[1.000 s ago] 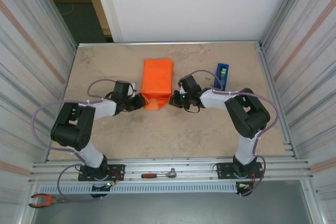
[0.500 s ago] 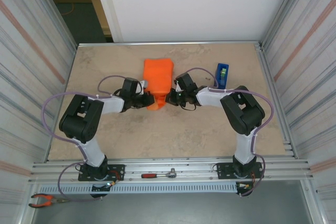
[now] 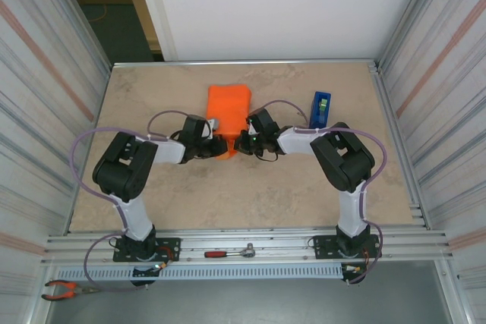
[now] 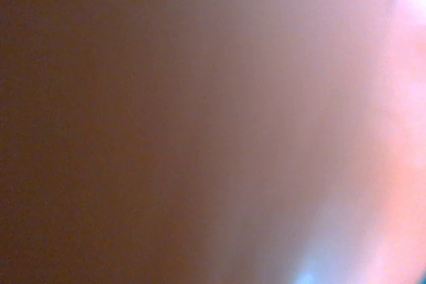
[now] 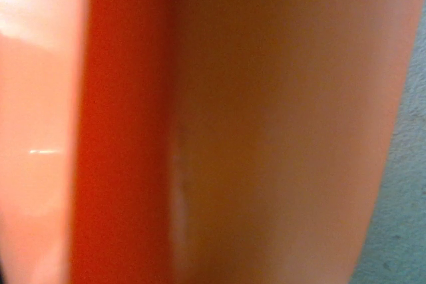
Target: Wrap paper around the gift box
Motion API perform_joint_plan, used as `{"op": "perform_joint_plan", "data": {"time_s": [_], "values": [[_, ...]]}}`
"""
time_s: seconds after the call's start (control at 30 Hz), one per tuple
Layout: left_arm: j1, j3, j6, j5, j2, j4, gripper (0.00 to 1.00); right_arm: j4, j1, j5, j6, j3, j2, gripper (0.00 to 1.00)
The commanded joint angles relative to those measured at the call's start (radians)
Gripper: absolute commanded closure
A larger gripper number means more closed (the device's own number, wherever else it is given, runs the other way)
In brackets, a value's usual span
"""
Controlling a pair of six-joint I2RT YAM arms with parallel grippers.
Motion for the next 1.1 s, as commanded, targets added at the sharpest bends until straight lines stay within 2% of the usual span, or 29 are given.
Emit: {"op": "perform_joint_plan", "data": {"time_s": [0.0, 0.33, 0.5, 0.67, 0.77, 0.97, 1.07], "values": [[-0.022, 0.000, -0.004, -0.017, 0.014, 0.036, 0.98, 0.010, 0.006, 0.015, 0.014, 0.027, 0.017, 1.00], [-0.078, 0.006, -0.056, -0.021, 0.034, 0.078, 0.99, -0.025, -0.049, 0.021, -0.017, 0.027, 0.035, 1.00], [-0.072, 0.045, -0.060, 0.016, -0.037, 0.025, 0.99, -0.036, -0.065, 0.012, -0.027, 0.023, 0.034, 1.00], [-0.011, 0.034, -0.079, 0.086, -0.171, -0.013, 0.93, -0.039, -0.057, 0.015, -0.031, 0.009, 0.027, 1.00], [0.039, -0.009, -0.081, 0.093, -0.269, -0.033, 0.91, -0.034, -0.055, 0.014, -0.029, -0.004, 0.028, 1.00], [0.154, -0.134, -0.070, 0.029, -0.409, -0.085, 0.92, -0.033, -0.055, 0.012, -0.029, -0.016, 0.027, 1.00], [0.203, -0.177, -0.072, 0.013, -0.409, -0.101, 0.96, -0.034, -0.054, 0.009, -0.030, -0.016, 0.024, 1.00]]}}
